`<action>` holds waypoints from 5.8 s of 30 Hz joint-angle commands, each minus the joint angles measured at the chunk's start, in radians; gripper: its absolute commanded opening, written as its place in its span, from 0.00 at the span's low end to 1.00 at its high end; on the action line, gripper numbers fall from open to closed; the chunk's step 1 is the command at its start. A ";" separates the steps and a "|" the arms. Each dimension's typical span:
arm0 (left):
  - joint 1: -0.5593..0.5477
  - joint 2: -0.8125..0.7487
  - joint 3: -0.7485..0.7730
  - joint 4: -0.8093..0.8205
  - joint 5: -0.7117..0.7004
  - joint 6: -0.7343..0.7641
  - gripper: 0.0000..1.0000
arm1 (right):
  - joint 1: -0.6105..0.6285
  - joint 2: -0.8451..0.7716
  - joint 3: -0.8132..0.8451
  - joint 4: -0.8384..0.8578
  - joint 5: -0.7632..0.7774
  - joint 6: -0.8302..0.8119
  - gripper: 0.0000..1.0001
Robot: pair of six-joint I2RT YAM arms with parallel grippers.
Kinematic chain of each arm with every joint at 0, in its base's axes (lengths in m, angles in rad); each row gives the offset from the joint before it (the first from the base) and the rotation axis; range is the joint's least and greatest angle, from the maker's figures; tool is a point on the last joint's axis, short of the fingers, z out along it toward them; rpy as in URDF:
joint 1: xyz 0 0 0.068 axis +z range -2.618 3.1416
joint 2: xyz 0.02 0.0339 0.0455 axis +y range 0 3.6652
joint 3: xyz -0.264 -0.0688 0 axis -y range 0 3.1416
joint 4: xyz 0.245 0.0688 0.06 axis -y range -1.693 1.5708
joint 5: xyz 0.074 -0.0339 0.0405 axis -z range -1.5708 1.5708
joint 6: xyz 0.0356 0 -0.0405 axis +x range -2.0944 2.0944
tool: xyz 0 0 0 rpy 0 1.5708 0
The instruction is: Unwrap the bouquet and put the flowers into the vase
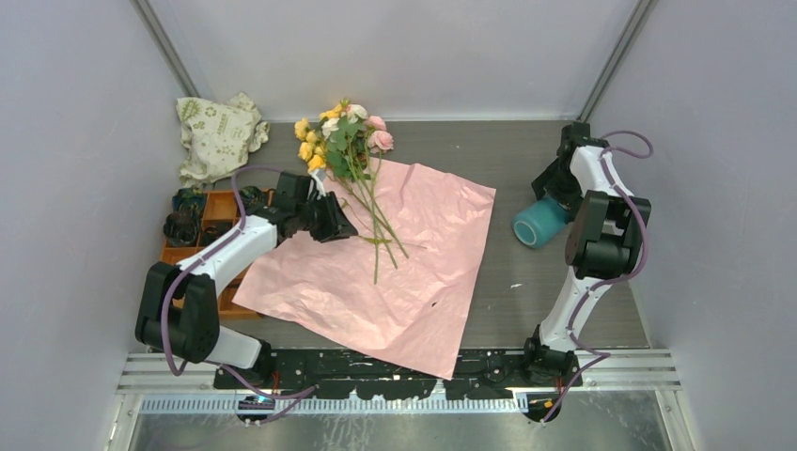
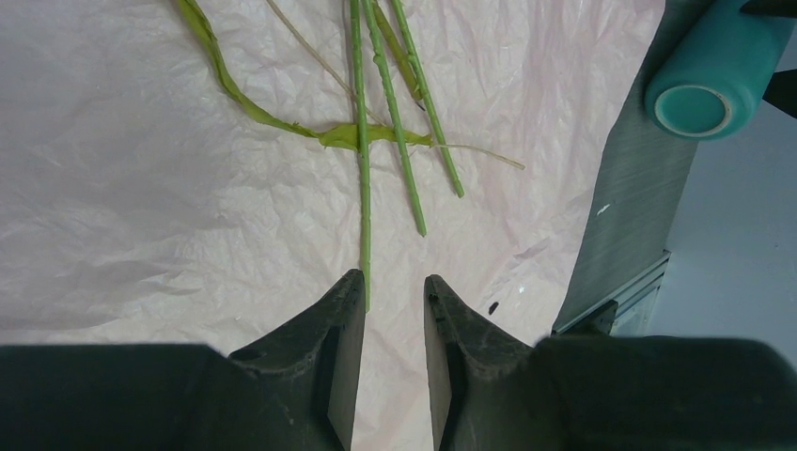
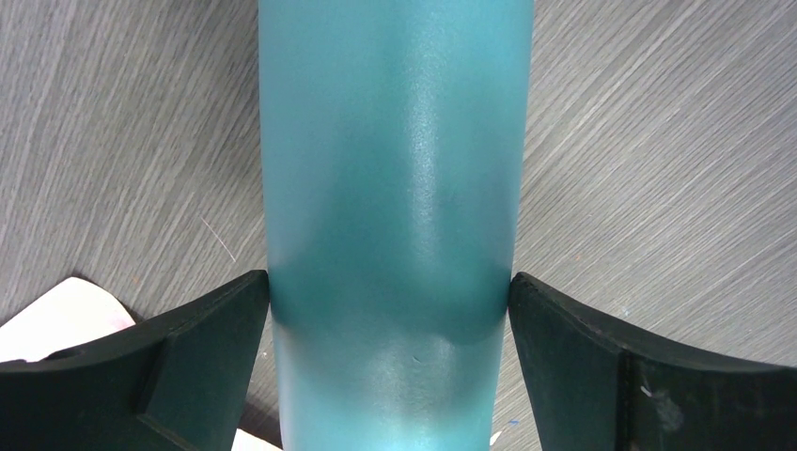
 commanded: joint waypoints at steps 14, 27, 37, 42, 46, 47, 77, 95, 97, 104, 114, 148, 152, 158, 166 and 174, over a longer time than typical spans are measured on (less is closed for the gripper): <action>-0.002 -0.002 0.009 0.058 0.038 -0.011 0.30 | 0.149 0.045 -0.055 -0.034 -0.050 -0.056 0.68; -0.002 -0.042 -0.013 0.038 0.014 -0.017 0.30 | 0.338 -0.048 0.102 -0.066 -0.086 -0.086 0.58; -0.002 -0.032 -0.017 0.045 0.027 -0.025 0.29 | 0.337 -0.017 0.127 -0.095 -0.059 -0.093 0.89; -0.002 -0.035 -0.017 0.042 0.025 -0.024 0.29 | 0.339 -0.018 0.216 -0.122 -0.009 -0.083 0.99; -0.002 -0.033 -0.013 0.040 0.028 -0.025 0.29 | 0.338 -0.026 0.284 -0.162 0.026 -0.082 0.99; -0.002 -0.033 -0.013 0.040 0.027 -0.025 0.29 | 0.337 -0.025 0.297 -0.175 0.043 -0.078 0.99; -0.003 -0.011 -0.008 0.055 0.043 -0.026 0.28 | 0.259 0.280 0.270 -0.178 0.001 -0.084 1.00; -0.002 -0.030 -0.016 0.053 0.043 -0.038 0.28 | 0.266 0.074 0.188 -0.059 -0.011 -0.070 0.01; -0.002 -0.030 -0.014 0.052 0.043 -0.038 0.28 | 0.273 0.039 0.184 -0.045 -0.017 -0.077 0.01; -0.003 -0.035 -0.003 0.043 0.040 -0.040 0.28 | 0.309 -0.087 0.173 -0.003 -0.006 -0.098 0.01; -0.003 -0.058 -0.001 0.028 0.028 -0.042 0.28 | 0.434 -0.288 0.046 0.111 0.124 -0.158 0.01; -0.002 -0.128 -0.014 0.044 0.017 -0.018 0.28 | 0.748 -0.224 0.055 0.768 0.670 -0.429 0.01; -0.003 -0.132 -0.020 0.061 0.012 -0.005 0.28 | 0.802 -0.134 -0.004 1.049 0.825 -0.569 0.01; -0.002 -0.127 -0.026 0.064 0.010 0.017 0.28 | 0.858 -0.040 -0.142 1.506 0.979 -0.807 0.01; -0.002 -0.102 -0.031 0.097 0.023 0.011 0.28 | 0.914 -0.092 -0.306 1.460 1.123 -0.624 0.01; -0.003 -0.077 -0.031 0.119 0.037 -0.006 0.28 | 0.909 -0.217 -0.362 0.837 1.129 -0.009 0.01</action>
